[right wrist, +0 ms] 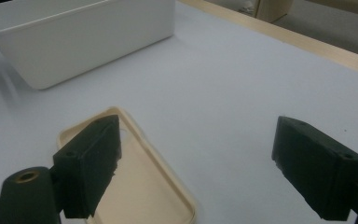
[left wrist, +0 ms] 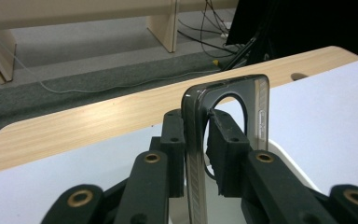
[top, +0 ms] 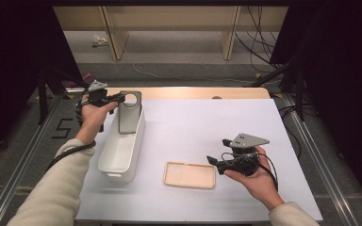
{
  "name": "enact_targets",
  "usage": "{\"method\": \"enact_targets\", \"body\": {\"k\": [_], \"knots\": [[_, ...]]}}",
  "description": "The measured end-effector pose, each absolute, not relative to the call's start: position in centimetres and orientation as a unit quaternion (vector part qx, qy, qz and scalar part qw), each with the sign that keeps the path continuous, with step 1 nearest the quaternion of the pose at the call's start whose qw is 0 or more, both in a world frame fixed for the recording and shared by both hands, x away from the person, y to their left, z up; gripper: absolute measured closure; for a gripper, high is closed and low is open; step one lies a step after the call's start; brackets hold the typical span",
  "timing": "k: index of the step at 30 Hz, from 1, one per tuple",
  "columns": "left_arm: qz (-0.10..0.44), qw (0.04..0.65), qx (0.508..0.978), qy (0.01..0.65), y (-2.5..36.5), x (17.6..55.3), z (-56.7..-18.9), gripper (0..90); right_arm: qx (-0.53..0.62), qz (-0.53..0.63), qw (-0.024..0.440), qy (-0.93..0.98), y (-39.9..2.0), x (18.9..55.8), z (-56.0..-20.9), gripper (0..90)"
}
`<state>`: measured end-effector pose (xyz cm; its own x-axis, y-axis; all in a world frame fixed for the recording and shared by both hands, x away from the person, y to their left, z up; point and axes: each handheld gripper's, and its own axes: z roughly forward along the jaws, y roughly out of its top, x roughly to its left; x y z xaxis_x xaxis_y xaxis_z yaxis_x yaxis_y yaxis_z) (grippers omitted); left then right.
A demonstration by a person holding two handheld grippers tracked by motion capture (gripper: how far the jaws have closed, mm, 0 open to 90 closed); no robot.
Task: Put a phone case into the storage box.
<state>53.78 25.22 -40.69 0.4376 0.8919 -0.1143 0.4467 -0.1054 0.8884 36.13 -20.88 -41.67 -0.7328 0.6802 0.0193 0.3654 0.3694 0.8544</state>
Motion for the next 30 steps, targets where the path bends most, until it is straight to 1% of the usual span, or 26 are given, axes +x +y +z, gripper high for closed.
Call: {"method": "enact_targets", "body": {"k": [9, 15, 21, 30], "knots": [[0.248, 0.446, 0.710, 0.485, 24.85, 54.04, -40.49, 72.8, 0.323, 0.459, 0.171, 0.810, -20.88, 36.14, -41.69, 16.5], [0.257, 0.436, 0.709, 0.491, 24.65, 54.16, -40.36, 66.7, 0.323, 0.459, 0.171, 0.810, -20.86, 36.14, -41.70, 16.5], [0.261, 0.432, 0.711, 0.490, 24.41, 54.21, -40.27, 63.5, 0.323, 0.459, 0.171, 0.810, -20.87, 36.14, -41.68, 16.5], [0.266, 0.426, 0.714, 0.488, 24.25, 54.30, -40.12, 62.8, 0.323, 0.459, 0.171, 0.810, -20.87, 36.15, -41.71, 16.5]]}}
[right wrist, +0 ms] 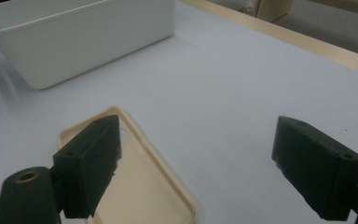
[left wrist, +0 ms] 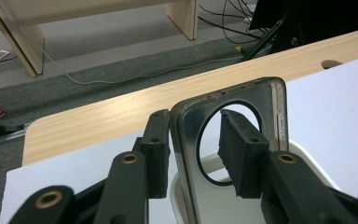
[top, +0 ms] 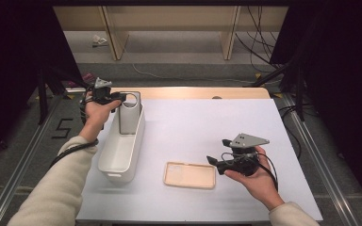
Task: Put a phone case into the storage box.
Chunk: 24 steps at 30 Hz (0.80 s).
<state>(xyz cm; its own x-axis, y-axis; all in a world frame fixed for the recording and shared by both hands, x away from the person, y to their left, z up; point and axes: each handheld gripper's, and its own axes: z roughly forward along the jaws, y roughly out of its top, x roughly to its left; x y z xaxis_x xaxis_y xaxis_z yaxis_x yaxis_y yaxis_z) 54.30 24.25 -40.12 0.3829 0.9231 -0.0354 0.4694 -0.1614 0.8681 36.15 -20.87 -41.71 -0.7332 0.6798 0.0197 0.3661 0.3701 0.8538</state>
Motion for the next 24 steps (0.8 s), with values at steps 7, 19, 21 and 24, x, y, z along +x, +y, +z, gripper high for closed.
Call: {"method": "enact_targets", "body": {"k": [7, 19, 21, 24], "knots": [[0.272, 0.426, 0.709, 0.491, 24.2, 54.1, -39.9, 56.9, 0.323, 0.458, 0.172, 0.810, -20.9, 36.1, -41.7, 16.5], [0.253, 0.452, 0.692, 0.503, 24.6, 51.8, -38.6, 27.2, 0.325, 0.456, 0.170, 0.811, -20.8, 36.2, -41.8, 16.4], [0.250, 0.456, 0.693, 0.499, 24.6, 50.9, -38.4, 22.3, 0.326, 0.455, 0.171, 0.811, -20.9, 36.2, -41.8, 16.2], [0.247, 0.466, 0.689, 0.497, 24.5, 49.5, -38.3, 17.1, 0.327, 0.454, 0.171, 0.811, -20.9, 36.3, -41.8, 16.2]]}}
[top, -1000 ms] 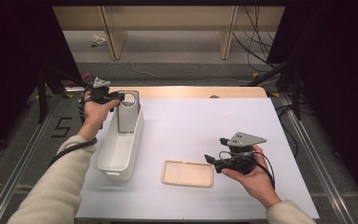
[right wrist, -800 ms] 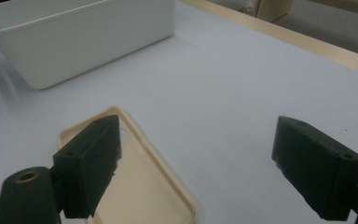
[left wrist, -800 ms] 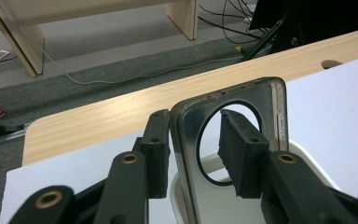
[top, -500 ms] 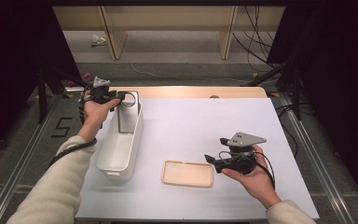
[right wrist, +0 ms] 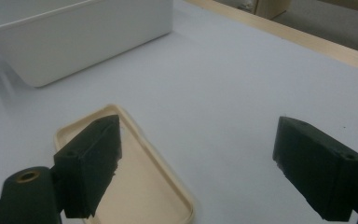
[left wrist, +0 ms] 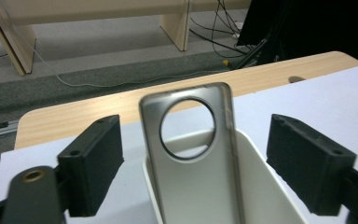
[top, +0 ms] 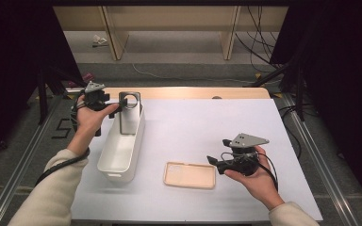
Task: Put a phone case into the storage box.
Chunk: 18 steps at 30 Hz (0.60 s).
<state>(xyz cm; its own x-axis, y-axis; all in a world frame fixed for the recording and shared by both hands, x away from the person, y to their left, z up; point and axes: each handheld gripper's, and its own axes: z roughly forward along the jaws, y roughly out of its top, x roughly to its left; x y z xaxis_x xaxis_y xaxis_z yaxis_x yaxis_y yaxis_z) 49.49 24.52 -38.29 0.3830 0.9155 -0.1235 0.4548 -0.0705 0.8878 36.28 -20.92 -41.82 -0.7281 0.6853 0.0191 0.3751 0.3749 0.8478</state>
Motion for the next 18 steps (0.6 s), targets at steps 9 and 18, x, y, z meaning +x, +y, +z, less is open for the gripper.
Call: {"method": "enact_targets", "body": {"k": [9, 18], "knots": [[0.227, 0.492, 0.684, 0.489, 23.8, 45.1, -38.8, 7.4, 0.332, 0.449, 0.171, 0.812, -21.1, 36.6, -41.9, 16.2], [0.202, 0.502, 0.702, 0.463, 22.7, 41.0, -39.8, 1.6, 0.335, 0.446, 0.169, 0.813, -21.2, 36.8, -42.0, 16.2]]}}
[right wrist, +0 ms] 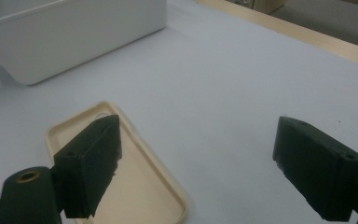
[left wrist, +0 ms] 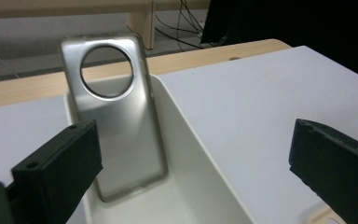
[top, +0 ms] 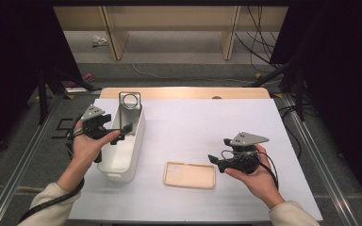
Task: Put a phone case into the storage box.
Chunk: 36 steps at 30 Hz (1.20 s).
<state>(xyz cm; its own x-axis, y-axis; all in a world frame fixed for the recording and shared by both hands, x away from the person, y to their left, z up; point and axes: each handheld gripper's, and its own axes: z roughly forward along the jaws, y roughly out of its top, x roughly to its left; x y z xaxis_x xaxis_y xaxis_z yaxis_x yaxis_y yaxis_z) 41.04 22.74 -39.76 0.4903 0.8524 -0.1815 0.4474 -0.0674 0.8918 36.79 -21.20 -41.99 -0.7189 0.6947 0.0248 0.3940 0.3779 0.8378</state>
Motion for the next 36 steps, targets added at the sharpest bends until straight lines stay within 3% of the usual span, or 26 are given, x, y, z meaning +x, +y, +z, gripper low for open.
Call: {"method": "enact_targets", "body": {"k": [16, 36], "knots": [[0.222, 0.498, 0.723, 0.424, 21.8, 35.8, -41.4, 0.0, 0.338, 0.444, 0.164, 0.813, -21.2, 37.1, -42.1, 16.2], [0.226, 0.496, 0.727, 0.417, 21.6, 35.6, -41.3, 0.0, 0.341, 0.446, 0.163, 0.811, -21.4, 37.2, -42.2, 16.2]]}}
